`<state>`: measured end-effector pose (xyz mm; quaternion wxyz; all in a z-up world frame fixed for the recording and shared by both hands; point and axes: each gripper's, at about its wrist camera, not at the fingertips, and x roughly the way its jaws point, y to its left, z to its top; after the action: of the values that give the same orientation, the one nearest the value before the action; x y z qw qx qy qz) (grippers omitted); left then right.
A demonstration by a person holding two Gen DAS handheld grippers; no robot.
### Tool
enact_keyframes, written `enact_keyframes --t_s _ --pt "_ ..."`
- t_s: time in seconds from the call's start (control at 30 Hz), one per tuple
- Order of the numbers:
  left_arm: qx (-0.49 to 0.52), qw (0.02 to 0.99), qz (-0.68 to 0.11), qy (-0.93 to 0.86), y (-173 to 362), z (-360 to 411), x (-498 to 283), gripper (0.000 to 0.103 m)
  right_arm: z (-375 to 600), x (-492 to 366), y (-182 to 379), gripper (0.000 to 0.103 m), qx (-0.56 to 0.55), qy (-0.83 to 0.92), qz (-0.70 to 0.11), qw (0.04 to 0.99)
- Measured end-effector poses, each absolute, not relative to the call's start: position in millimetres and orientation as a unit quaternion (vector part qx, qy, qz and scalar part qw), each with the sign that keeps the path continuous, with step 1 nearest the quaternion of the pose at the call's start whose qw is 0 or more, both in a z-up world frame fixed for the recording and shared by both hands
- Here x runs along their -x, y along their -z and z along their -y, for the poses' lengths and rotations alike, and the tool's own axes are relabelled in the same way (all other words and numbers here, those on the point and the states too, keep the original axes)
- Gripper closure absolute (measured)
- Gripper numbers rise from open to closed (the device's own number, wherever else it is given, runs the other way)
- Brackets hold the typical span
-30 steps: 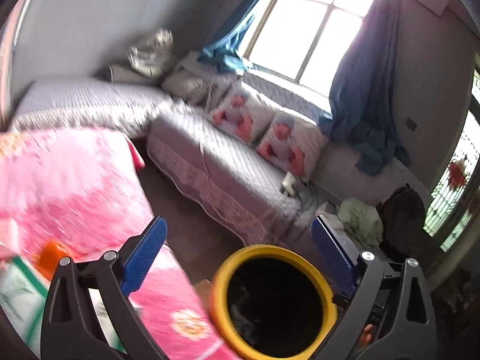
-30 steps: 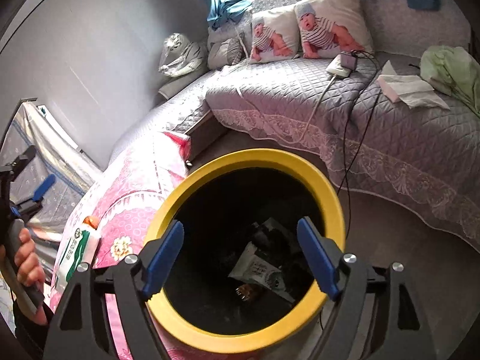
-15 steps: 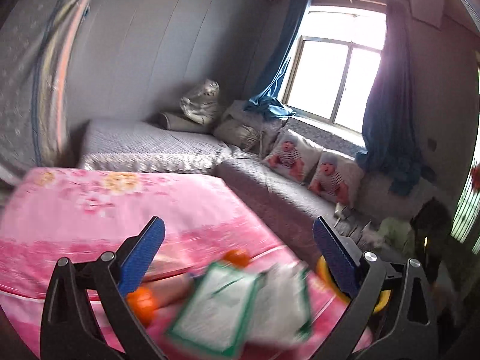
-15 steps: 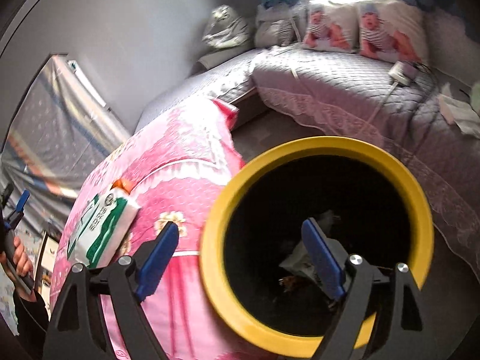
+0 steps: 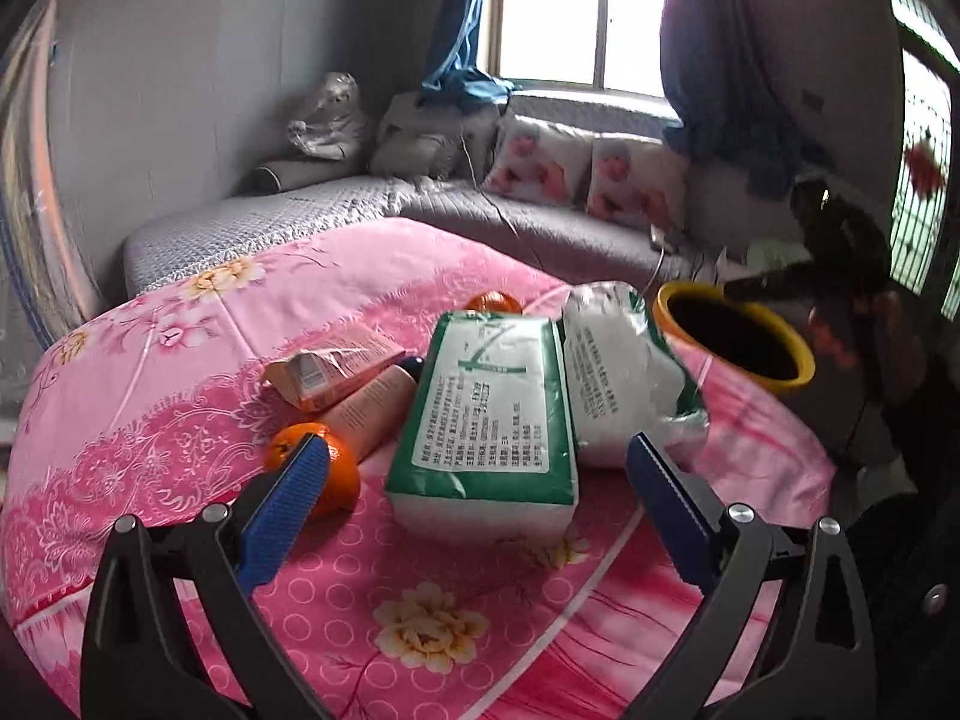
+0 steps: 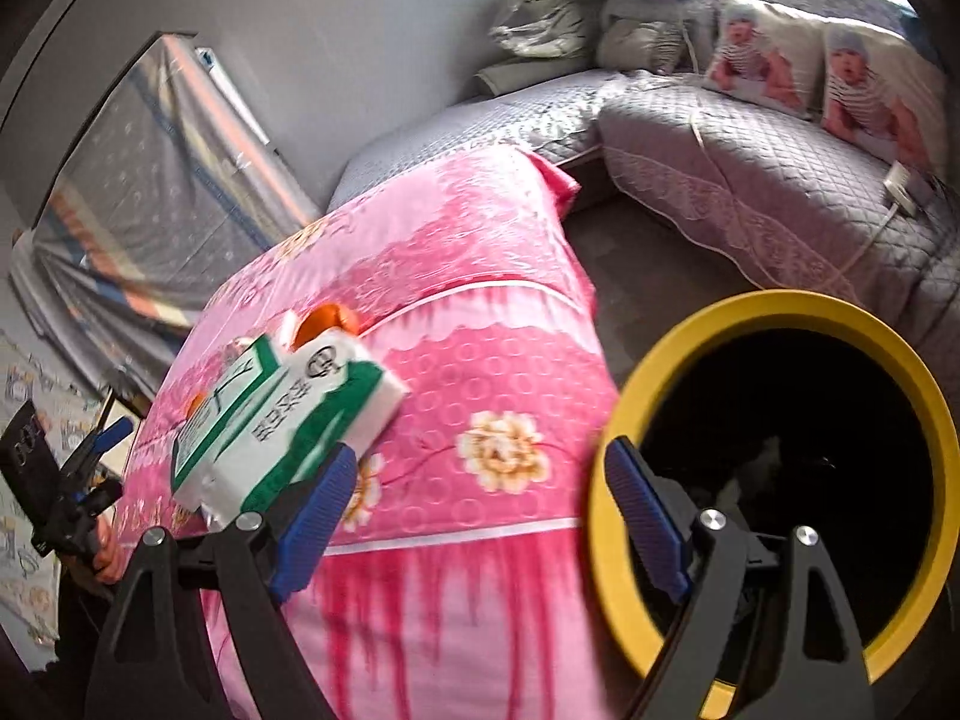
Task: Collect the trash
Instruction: 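Move back to the bed and grasp the white-green wipes pack with the left gripper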
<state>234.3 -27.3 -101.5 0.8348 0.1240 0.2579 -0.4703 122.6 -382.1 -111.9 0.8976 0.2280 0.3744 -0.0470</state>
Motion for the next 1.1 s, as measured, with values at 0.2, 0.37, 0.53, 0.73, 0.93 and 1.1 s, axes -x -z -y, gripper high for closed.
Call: enact_keyframes --t_s 0.2,0.37,0.53,0.73,0.93,1.1 --pt "-0.142 0.817 -0.284 0.481 114.3 48.8 -241.2 0.008 374.5 -127.2 108.6 0.021 -0.219 0.035 -0.374 0.900" --pt "-0.160 0.804 -0.305 0.485 121.0 64.0 -247.0 0.008 376.8 -128.0 113.4 0.021 -0.227 0.028 -0.375 0.898" --pt "-0.185 0.797 -0.337 0.467 137.8 80.1 -261.4 0.008 379.2 -126.9 118.1 0.020 -0.235 0.023 -0.376 0.896" --pt "-0.184 0.796 -0.345 0.462 149.1 93.1 -270.2 0.013 378.4 -122.8 115.5 0.020 -0.233 0.020 -0.375 0.897" --pt "-0.171 0.805 -0.341 0.455 146.2 86.1 -270.1 0.045 366.9 -123.4 107.5 0.015 -0.237 -0.007 -0.381 0.894" --pt "-0.154 0.817 -0.324 0.450 129.9 69.7 -263.8 0.054 355.0 -130.2 104.3 0.014 -0.260 -0.042 -0.394 0.880"
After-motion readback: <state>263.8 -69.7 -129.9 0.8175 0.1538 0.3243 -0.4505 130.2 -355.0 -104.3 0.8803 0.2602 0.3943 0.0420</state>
